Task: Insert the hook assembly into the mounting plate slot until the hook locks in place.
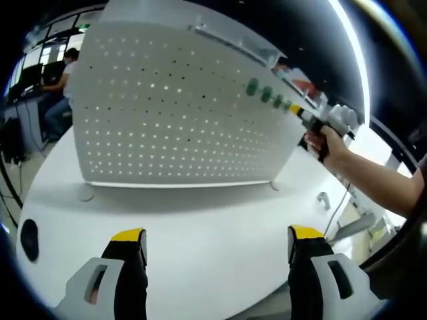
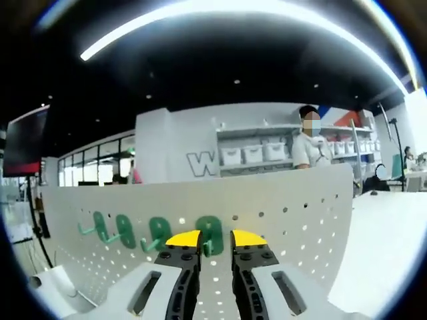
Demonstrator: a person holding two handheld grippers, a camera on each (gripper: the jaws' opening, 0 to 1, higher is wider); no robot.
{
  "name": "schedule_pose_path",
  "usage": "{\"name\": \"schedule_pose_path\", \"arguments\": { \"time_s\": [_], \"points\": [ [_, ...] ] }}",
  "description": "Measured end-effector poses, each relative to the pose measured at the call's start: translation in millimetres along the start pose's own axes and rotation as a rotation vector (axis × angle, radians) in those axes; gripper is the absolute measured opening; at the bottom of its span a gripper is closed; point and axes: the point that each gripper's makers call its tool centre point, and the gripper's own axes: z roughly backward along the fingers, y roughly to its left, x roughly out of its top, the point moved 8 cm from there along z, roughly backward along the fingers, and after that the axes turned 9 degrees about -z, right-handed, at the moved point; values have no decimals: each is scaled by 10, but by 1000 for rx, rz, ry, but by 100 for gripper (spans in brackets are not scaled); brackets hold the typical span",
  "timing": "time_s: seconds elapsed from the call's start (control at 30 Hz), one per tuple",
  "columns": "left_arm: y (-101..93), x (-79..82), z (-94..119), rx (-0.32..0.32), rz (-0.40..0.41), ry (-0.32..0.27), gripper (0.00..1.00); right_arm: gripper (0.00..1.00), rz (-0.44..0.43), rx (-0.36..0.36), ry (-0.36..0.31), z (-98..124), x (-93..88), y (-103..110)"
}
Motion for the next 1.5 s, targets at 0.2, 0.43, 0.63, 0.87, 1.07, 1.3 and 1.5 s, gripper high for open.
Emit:
{"name": "schedule_pose_path", "arguments": {
  "time_s": [0.2,0.43,0.63,0.87,1.07,1.3,1.5],
  "points": [
    [-12,25,19,-3,-6,-12,89,22,16,-10,6,69,35,-13],
    [-22,39,56,-1,-11,-21,90,34,28,-4,51,185,-20,-3],
    [-22,40,82,-3,-16,-25,91,42,39,-9,79,281,-69,-42],
    [-12,38,110,-5,-22,-29,91,52,71,-23,107,443,-107,-88],
    [-24,32,132,-6,-25,-34,92,58,79,-34,147,648,-211,-128],
    [-15,33,146,-7,-29,-38,93,72,114,-68,184,955,-306,-125],
    [-24,35,162,-8,-32,-40,94,78,125,-85,216,1188,-376,-133]
  ]
}}
